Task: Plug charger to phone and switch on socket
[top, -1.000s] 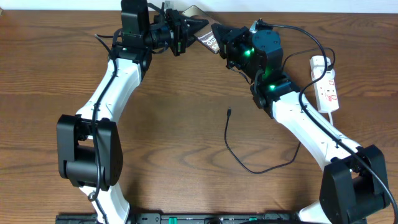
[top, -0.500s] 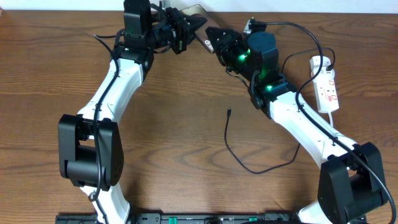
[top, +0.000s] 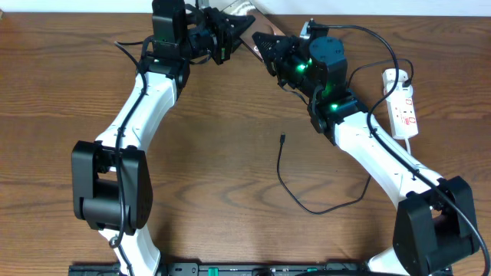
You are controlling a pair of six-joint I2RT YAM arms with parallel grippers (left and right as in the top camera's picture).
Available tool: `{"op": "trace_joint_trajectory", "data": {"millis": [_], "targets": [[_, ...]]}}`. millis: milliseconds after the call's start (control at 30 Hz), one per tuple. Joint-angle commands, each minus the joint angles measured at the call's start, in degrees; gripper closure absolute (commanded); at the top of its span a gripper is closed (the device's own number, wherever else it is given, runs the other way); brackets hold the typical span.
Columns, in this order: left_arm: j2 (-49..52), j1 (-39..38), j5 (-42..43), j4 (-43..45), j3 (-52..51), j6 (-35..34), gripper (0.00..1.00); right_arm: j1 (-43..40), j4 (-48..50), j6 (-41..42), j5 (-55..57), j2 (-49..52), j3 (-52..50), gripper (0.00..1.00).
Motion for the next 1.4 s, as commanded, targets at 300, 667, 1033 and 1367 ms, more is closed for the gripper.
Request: {"op": "trace_joint_trajectory", "data": {"millis": [300,667,1033,1367], "targets": [[-1.53,-0.22,2.08,0.39,1.49,1.97,0.78,0.76,0.44,-15.47,-10.32,1.84,-1.99,0.99],[-1.53,-0.22,2.08,0.39,1.49,1.97,0.70,1.33,4.26,-10.73,-16.33,1.84,-1.99,0.99],[-1.53,-0.24,2.27,0.39,1.49,1.97,0.93,1.11,4.76,-11.91,-15.69,1.84,-1.99,0.99],[-1.53,-0.22,2.25,0.39,1.49,1.97,0.93,0.76,4.11,-14.84,-12.57,1.84,-1.99,0.60]]}}
